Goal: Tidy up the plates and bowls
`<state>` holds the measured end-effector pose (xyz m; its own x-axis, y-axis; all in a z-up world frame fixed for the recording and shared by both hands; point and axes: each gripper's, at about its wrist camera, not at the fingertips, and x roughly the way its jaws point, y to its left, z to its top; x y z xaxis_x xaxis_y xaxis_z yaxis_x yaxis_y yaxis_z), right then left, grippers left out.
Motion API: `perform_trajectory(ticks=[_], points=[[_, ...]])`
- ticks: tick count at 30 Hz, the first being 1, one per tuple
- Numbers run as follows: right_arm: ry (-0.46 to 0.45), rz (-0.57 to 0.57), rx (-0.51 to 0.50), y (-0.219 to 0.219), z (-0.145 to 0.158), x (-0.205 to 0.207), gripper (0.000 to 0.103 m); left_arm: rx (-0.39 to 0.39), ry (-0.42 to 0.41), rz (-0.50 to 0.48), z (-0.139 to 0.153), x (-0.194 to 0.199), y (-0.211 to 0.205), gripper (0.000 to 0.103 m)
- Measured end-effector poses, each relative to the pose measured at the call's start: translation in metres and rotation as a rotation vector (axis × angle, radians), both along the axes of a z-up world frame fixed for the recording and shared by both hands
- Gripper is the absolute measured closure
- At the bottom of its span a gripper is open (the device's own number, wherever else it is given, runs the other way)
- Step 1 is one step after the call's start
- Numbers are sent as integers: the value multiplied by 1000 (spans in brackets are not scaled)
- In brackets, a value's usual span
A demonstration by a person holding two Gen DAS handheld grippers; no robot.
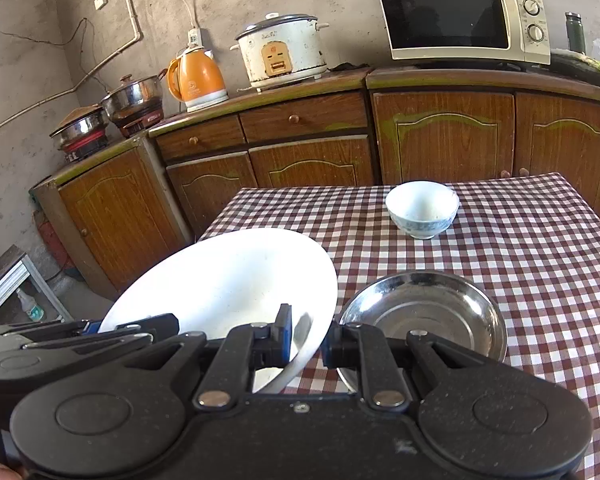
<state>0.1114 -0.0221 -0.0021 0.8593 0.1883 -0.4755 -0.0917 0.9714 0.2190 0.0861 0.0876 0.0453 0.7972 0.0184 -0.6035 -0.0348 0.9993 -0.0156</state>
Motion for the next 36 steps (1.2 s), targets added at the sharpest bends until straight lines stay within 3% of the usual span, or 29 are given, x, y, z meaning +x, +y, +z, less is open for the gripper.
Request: perform_trajectory(ticks=[36], points=[[21,31,2,6,-30,-38,83,14,3,6,-21,-34,2,76]])
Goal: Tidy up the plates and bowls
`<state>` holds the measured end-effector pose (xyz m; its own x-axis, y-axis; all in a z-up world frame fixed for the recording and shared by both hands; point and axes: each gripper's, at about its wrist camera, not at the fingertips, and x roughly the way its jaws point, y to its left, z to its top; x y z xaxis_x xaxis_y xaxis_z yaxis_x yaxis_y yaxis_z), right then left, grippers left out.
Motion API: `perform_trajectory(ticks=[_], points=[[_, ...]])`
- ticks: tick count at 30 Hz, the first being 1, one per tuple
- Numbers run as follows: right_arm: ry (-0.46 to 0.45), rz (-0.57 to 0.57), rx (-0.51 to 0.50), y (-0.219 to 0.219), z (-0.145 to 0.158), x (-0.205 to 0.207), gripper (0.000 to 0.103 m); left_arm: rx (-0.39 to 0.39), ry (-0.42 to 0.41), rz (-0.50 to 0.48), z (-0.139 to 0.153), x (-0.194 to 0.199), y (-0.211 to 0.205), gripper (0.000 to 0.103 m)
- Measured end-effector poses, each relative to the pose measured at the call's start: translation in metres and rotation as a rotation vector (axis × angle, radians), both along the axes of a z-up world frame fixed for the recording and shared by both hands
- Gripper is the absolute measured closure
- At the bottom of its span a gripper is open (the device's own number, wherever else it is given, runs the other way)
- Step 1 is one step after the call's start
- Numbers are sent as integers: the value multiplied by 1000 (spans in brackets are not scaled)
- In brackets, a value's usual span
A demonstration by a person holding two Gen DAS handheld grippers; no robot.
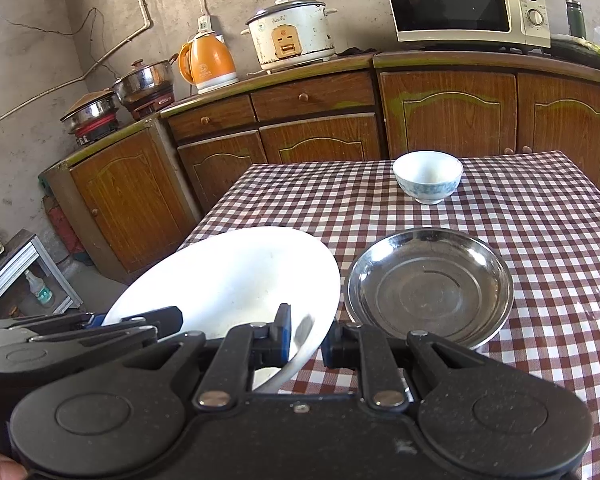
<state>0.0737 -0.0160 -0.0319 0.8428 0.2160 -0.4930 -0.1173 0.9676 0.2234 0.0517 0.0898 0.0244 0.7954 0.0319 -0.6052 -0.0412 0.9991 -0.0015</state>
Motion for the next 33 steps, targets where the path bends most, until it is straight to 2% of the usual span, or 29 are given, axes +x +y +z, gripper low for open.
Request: perform_trajectory(ticks=[33], points=[[5,-43,-6,-24,-14,-42,84,-16,7,-42,-15,-24,-22,76]])
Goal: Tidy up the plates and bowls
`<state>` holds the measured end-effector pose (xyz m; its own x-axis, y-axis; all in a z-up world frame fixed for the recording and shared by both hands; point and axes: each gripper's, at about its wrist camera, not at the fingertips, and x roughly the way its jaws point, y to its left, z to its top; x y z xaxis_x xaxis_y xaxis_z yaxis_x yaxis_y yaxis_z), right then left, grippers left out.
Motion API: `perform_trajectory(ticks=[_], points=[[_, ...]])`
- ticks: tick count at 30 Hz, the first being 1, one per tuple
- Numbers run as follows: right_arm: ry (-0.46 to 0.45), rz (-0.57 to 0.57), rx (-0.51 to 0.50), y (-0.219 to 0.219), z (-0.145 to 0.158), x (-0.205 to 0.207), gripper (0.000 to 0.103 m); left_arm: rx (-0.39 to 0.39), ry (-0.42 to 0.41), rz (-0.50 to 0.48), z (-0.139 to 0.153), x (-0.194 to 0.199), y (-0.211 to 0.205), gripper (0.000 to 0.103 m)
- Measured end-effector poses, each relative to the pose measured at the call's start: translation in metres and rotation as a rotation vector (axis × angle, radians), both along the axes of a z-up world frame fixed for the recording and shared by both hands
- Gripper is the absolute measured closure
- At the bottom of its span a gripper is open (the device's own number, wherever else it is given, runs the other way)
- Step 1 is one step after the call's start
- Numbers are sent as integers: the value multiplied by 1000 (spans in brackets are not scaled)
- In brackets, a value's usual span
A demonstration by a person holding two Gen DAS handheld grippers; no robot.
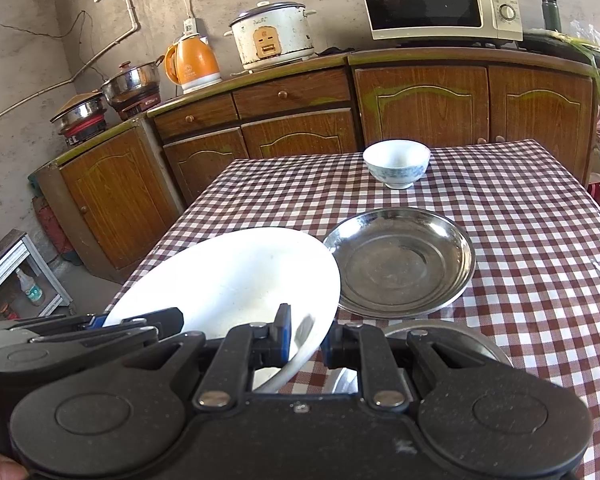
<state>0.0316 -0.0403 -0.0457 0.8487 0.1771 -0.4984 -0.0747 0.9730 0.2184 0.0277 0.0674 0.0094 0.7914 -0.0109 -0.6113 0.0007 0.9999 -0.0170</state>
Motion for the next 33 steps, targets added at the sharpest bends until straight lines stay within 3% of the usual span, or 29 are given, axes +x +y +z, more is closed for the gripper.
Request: perform_trajectory(ticks=[33], points=[[34,-86,-16,-37,-11,-29,83,-3,35,-99,-14,-4,-37,76]])
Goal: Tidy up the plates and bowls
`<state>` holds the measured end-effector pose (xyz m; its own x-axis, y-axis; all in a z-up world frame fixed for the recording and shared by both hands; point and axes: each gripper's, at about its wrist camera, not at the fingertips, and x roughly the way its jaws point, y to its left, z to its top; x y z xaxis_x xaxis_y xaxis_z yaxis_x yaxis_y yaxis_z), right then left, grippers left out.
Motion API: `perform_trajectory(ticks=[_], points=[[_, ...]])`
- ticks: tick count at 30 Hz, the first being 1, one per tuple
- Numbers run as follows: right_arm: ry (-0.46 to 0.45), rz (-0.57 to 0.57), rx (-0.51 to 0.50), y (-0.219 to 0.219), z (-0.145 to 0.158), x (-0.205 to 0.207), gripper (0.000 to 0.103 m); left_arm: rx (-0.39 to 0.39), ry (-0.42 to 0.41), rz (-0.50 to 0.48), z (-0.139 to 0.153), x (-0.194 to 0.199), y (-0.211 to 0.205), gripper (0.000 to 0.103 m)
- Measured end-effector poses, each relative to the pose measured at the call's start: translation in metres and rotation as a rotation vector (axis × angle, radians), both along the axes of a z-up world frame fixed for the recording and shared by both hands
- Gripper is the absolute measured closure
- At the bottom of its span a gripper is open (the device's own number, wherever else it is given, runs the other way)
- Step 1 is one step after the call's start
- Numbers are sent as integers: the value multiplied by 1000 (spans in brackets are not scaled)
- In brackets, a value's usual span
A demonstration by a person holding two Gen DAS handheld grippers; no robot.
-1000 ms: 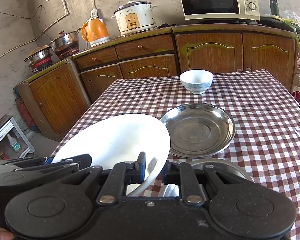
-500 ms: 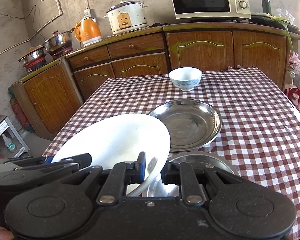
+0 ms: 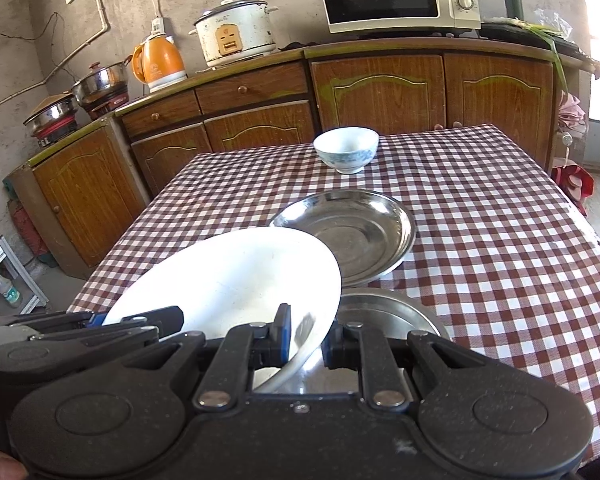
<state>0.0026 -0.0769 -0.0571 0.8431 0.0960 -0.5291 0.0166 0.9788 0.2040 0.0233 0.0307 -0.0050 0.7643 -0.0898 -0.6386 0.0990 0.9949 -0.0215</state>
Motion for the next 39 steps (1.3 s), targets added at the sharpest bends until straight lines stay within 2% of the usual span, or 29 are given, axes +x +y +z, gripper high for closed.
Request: perform_trajectory(ticks=[39], points=[[100,-124,47,-54,-41,-6,83,21,88,-137,-42,26,-47,76]])
